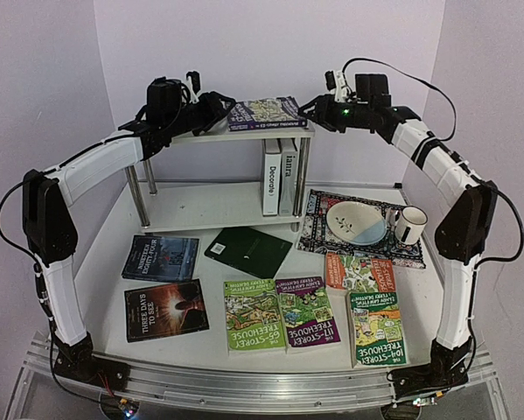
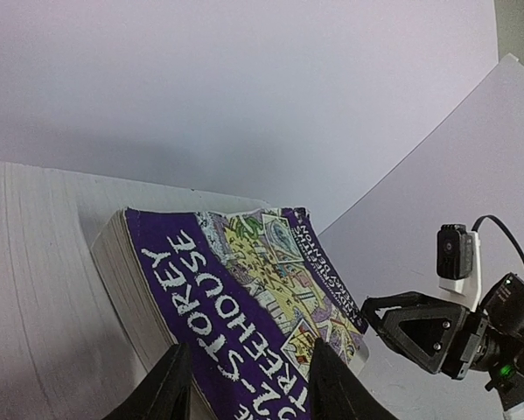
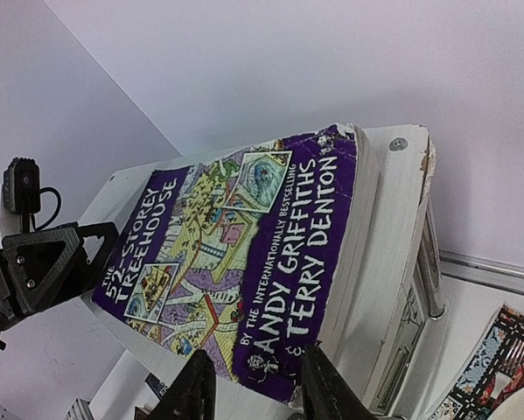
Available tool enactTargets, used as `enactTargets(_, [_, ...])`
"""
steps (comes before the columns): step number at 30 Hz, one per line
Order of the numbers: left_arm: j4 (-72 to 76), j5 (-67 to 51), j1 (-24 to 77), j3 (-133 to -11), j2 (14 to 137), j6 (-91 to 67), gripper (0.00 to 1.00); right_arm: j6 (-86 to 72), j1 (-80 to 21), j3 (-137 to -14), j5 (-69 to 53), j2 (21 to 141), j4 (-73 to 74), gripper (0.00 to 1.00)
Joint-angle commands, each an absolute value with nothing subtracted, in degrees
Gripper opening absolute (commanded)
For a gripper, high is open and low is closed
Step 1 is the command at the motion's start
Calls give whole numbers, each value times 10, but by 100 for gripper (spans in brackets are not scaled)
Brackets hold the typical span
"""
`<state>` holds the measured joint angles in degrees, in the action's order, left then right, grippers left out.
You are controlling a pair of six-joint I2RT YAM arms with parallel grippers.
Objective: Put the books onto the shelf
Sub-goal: Adjust the book on the shelf.
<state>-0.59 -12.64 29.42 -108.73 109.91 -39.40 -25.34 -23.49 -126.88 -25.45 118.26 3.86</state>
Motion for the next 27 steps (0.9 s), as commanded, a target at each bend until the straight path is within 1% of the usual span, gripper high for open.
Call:
enactTargets(1, [19,-147,293,-1108,1107,-404,46,-263,-238,-1250,-269,1144,37,35])
enactTargets(15, [26,-140,294,-1088,1089,-403,47,-269,-244,-1234,-263,1120,36,34])
enactTargets(18, [26,-139,294,-1084,1084,-400,49,-256,-244,-1219,-236,1108,36,35])
enactTargets(19, [26,-140,293,-1084,1082,-396,51,-249,-245,-1208,-215,1100,36,38])
enactTargets(20, [25,-139,293,-1084,1077,-387,53,-239,-244,-1198,-190,1091,36,44])
enactTargets(22, [20,-129,293,-1082,1063,-369,59,-217,-245,-1180,-147,1074,37,61])
enactTargets(23, [13,-121,293,-1080,1055,-361,62,-208,-244,-1171,-129,1064,38,67])
enactTargets(25, [4,-103,293,-1071,1033,-340,69,-193,-244,-1152,-106,1044,38,74])
enactTargets(27, [4,-92,293,-1056,1008,-327,73,-183,-244,-1131,-101,1021,37,79])
